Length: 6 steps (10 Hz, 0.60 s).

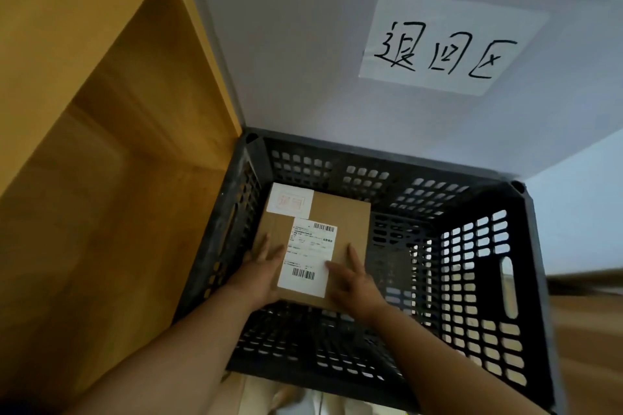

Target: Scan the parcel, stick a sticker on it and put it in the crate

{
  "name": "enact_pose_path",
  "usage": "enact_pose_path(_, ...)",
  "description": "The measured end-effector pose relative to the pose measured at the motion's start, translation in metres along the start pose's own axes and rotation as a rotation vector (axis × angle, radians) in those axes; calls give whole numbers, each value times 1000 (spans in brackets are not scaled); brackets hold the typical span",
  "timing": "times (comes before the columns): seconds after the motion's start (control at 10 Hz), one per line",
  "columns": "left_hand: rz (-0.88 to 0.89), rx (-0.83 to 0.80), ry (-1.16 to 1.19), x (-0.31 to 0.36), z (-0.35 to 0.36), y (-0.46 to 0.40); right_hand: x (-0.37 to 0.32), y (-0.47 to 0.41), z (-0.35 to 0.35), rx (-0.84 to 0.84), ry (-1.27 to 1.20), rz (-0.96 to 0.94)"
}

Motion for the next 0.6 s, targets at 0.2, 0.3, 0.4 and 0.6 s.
enact_pose_path(0.2,-33,30,-105,8,-5,2,-8,5,-8,-40,171,12)
enact_pose_path(0.3,-2,178,-123,23,-18,8,-15,13,-19,-20,299,31)
enact_pose_path(0.4,59,339,13,42,-36,19,-27,28,-38,111,240,35)
enact_pose_path(0.6,271,600,210,94,-62,62,-53,82,-83,465,207,-57)
Point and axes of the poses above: each hand's wrist, its own y-axis away from the middle knuckle, its own z-axis out of the palm, x = y × z, the point moved 2 cm from there along -y, towards the middle knuckle, and after that the axes turned 8 degrees about -z, right-handed, at the moved point
